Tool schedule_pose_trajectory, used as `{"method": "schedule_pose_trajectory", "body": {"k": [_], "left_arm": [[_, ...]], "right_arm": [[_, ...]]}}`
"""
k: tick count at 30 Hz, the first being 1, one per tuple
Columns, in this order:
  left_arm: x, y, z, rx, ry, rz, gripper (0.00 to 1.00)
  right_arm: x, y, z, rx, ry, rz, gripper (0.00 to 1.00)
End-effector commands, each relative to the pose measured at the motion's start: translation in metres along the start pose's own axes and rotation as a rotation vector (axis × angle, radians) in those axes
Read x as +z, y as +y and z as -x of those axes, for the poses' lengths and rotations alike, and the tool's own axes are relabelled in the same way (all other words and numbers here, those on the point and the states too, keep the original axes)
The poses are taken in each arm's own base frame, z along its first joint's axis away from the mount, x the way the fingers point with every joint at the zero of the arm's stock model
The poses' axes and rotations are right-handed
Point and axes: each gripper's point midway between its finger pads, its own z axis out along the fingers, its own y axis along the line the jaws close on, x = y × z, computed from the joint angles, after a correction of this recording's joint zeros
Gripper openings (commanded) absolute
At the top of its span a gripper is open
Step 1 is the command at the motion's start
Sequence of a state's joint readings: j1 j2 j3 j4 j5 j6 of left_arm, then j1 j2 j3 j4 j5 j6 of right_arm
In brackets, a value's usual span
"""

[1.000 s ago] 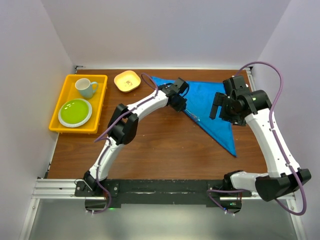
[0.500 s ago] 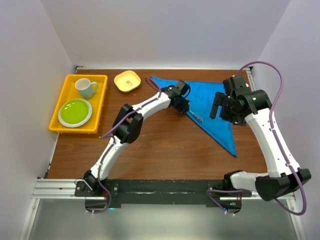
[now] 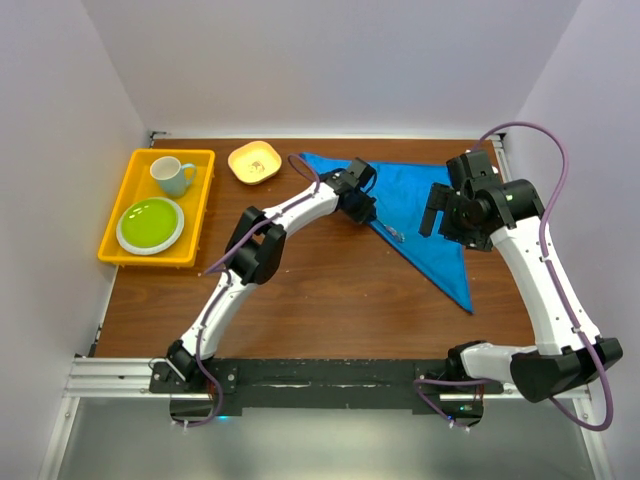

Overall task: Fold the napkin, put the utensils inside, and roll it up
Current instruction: Place the utensil onto the napkin

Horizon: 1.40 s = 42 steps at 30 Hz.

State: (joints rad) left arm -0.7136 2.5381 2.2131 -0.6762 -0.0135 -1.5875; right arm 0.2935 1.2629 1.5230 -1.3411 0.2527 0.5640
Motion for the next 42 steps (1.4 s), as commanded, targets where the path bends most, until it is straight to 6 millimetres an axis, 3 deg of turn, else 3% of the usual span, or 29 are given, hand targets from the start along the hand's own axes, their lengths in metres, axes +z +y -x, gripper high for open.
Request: {"method": "schedule_pose_trajectory", "body": {"k": [1, 6, 12, 19, 22, 26, 28, 30, 31, 33, 34, 35, 36, 37, 38, 39, 40, 41, 42], "left_arm": [[-0.002, -0.008, 0.004, -0.018, 0.000, -0.012, 0.00], [0.002, -0.002, 0.003, -0.021, 0.005, 0.005, 0.02], [-0.001, -0.004, 0.000, -0.013, 0.026, -0.002, 0.14], [-0.020, -0.021, -0.002, -0.001, 0.054, -0.049, 0.53], [-0.037, -0.033, -0.001, 0.014, 0.065, -0.084, 0.61], [-0.080, -0.059, 0.003, 0.058, 0.077, -0.165, 0.63], [-0.109, -0.068, 0.011, 0.102, 0.043, -0.190, 0.63], [-0.127, -0.067, 0.018, 0.148, 0.010, -0.194, 0.64], [-0.150, -0.069, 0.027, 0.214, -0.041, -0.212, 0.64], [-0.160, -0.054, 0.036, 0.295, -0.096, -0.190, 0.65], [-0.193, -0.062, 0.044, 0.376, -0.151, -0.252, 0.66], [-0.182, -0.033, 0.045, 0.415, -0.151, -0.193, 0.66], [-0.189, -0.023, 0.050, 0.441, -0.165, -0.195, 0.67], [-0.224, -0.036, 0.052, 0.501, -0.194, -0.312, 0.67], [-0.208, -0.003, 0.052, 0.531, -0.168, -0.271, 0.67], [-0.218, -0.009, 0.063, 0.542, -0.195, -0.355, 0.67], [-0.226, 0.012, 0.055, 0.589, -0.133, -0.388, 0.66], [-0.231, 0.017, 0.057, 0.597, -0.119, -0.415, 0.66], [-0.248, 0.015, 0.062, 0.632, -0.111, -0.485, 0.65]], "right_arm": [[-0.012, -0.009, 0.000, 0.019, -0.007, -0.020, 0.96], [-0.009, -0.006, -0.001, 0.019, -0.002, -0.014, 0.96], [-0.007, -0.004, 0.001, 0.013, -0.001, -0.013, 0.96], [-0.001, 0.000, 0.002, 0.009, 0.008, -0.007, 0.96], [0.004, 0.007, 0.004, 0.013, 0.018, 0.009, 0.96], [0.023, 0.023, 0.015, 0.012, 0.025, 0.031, 0.97], [0.038, 0.034, 0.020, 0.007, 0.054, 0.040, 0.97], [0.050, 0.047, 0.033, 0.015, 0.037, 0.063, 0.97], [0.056, 0.051, 0.040, 0.025, 0.032, 0.069, 0.97], [0.080, 0.064, 0.051, 0.037, 0.033, 0.071, 0.96], [0.087, 0.068, 0.058, 0.050, 0.028, 0.077, 0.95], [0.103, 0.077, 0.065, 0.059, 0.024, 0.090, 0.94], [0.110, 0.082, 0.070, 0.077, 0.015, 0.097, 0.92], [0.116, 0.088, 0.076, 0.083, 0.002, 0.109, 0.89], [0.131, 0.098, 0.084, 0.090, -0.012, 0.126, 0.83], [0.137, 0.103, 0.090, 0.093, -0.026, 0.138, 0.78], [0.145, 0.112, 0.098, 0.096, -0.044, 0.160, 0.64], [0.160, 0.118, 0.098, 0.085, -0.029, 0.163, 0.58], [0.166, 0.126, 0.103, 0.077, -0.031, 0.185, 0.52]]}}
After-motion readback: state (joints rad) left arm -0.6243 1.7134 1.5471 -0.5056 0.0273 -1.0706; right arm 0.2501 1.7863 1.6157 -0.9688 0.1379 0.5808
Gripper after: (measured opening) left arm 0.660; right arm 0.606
